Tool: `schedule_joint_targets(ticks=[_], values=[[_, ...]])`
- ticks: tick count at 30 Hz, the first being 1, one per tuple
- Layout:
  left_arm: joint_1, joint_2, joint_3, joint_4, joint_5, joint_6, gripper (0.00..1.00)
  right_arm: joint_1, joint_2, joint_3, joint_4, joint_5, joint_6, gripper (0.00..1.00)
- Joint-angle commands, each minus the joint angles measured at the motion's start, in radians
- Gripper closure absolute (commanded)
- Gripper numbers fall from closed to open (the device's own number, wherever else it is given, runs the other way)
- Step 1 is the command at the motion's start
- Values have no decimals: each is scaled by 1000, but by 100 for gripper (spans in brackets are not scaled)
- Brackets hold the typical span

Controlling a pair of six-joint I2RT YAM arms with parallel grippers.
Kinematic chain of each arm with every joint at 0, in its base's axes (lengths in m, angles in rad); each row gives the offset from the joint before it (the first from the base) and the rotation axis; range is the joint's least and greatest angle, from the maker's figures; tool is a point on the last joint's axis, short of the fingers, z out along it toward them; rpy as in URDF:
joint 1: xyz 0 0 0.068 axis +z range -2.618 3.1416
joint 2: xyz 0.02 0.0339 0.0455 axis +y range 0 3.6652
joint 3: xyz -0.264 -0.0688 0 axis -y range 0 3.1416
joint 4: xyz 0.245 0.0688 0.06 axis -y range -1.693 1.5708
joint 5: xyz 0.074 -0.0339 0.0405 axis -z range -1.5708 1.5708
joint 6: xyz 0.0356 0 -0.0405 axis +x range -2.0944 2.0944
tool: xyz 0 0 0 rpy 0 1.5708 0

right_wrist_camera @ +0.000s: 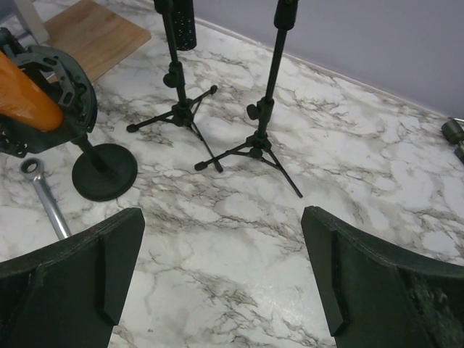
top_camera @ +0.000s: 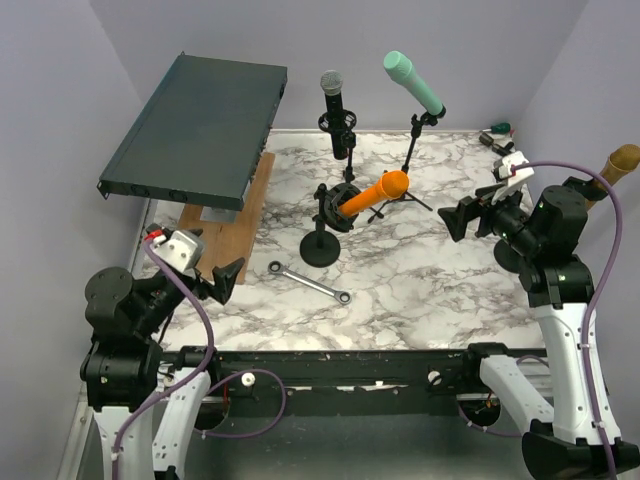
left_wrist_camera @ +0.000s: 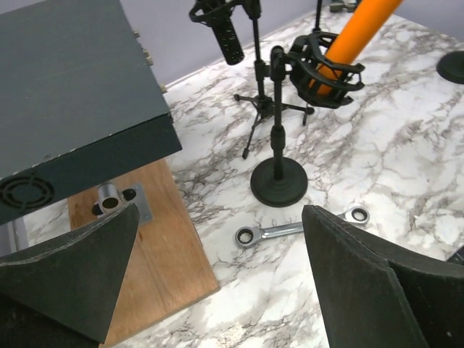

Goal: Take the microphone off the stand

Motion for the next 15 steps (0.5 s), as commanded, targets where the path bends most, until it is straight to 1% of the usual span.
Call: schedule_joint_targets(ticks=[1, 5, 8, 10, 13, 15], values=[[2, 92, 101, -93, 153, 91, 1, -4, 13, 29, -23, -114, -15, 0], [-19, 179, 182, -128, 200, 128, 1, -4, 19, 13, -8, -216, -15, 0], [-59, 231, 215, -113, 205, 139, 1, -4, 19, -35, 61, -346, 9, 2], [-105, 270, 237, -96, 174, 140, 1, -4, 11, -82, 147, -427, 42, 3], [-208, 337, 275, -84, 88, 156, 1, -4, 30, -117, 235, -527, 77, 4], [-262, 374, 284, -55, 39, 160, 1, 29, 44, -147, 326, -564, 113, 6]])
